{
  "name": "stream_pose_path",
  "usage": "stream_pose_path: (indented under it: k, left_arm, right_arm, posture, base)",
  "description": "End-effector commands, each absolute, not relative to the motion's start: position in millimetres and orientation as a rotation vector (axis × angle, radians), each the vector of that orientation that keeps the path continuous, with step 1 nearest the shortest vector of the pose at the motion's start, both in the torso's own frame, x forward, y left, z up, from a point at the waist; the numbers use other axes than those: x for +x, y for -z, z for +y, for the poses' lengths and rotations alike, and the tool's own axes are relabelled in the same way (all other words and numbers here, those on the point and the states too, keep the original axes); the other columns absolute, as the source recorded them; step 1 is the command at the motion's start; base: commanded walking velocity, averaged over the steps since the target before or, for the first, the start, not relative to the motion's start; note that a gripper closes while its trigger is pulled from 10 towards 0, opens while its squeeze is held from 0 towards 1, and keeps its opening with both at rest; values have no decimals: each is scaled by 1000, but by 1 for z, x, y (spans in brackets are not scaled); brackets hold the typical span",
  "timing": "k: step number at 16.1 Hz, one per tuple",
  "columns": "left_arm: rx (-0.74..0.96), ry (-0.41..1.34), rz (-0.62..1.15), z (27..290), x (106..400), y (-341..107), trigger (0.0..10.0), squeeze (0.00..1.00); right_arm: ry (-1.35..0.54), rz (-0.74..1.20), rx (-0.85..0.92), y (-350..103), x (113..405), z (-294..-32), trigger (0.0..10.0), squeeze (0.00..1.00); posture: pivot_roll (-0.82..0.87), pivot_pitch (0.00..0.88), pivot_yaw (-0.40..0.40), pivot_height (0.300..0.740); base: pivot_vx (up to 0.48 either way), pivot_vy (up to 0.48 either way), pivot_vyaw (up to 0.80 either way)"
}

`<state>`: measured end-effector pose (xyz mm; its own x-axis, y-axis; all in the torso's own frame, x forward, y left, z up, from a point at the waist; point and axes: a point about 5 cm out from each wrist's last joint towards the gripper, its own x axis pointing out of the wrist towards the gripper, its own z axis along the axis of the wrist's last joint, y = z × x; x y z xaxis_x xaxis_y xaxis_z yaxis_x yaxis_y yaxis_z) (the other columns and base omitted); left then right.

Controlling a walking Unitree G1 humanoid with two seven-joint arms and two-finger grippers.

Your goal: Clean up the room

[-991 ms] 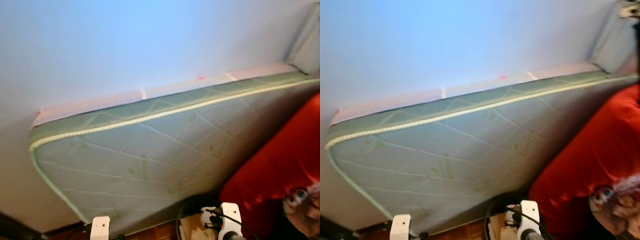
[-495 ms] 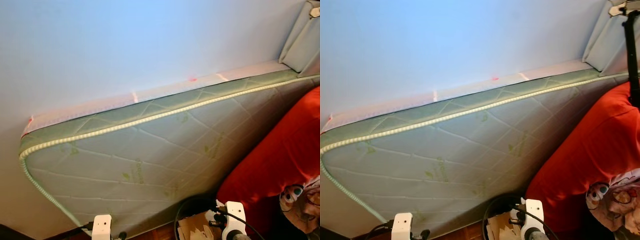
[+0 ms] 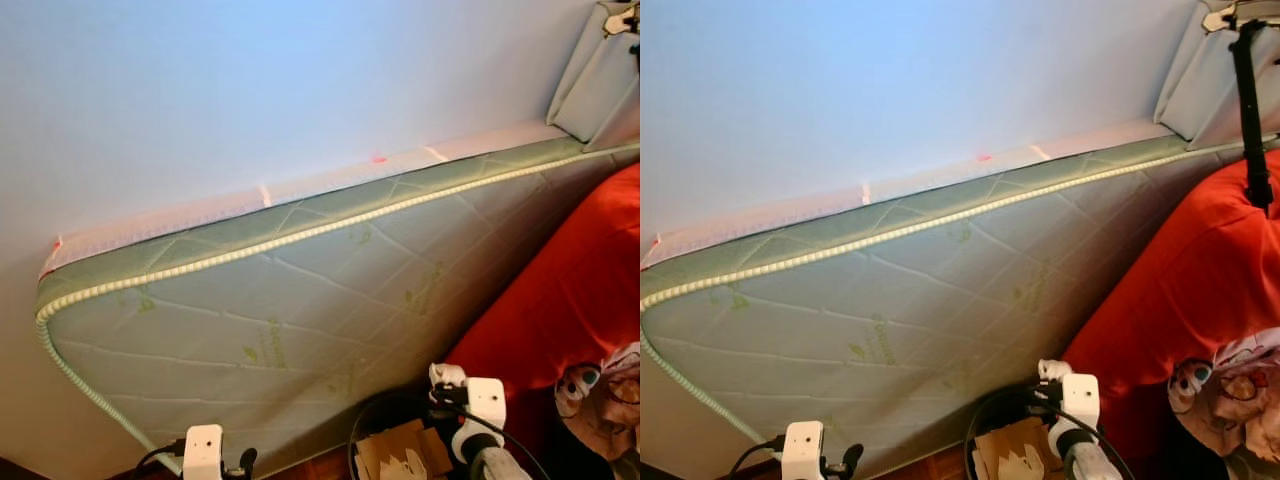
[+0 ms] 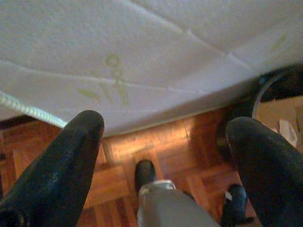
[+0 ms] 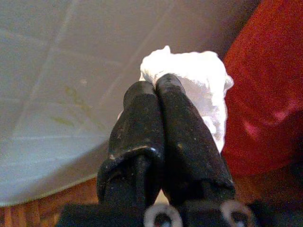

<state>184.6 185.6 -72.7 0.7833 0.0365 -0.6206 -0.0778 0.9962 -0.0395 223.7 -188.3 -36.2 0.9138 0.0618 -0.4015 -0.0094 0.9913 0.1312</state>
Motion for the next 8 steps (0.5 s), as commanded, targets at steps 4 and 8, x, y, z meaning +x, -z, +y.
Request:
stream_pose_path:
  k: [4, 8]
  left_arm:
    - [57, -84, 218, 209, 217, 5, 10000, 0]
    - [14, -105, 162, 206, 201, -1, 10000, 0]
  right_arm:
    - [-30, 334, 141, 28, 217, -189, 10000, 0]
    - [-29, 350, 146, 31, 202, -188, 10000, 0]
  posture:
    - [-39, 0, -9, 740]
    - [-33, 0, -8, 740]
  base:
    - [0, 0, 0]
    - [0, 0, 0]
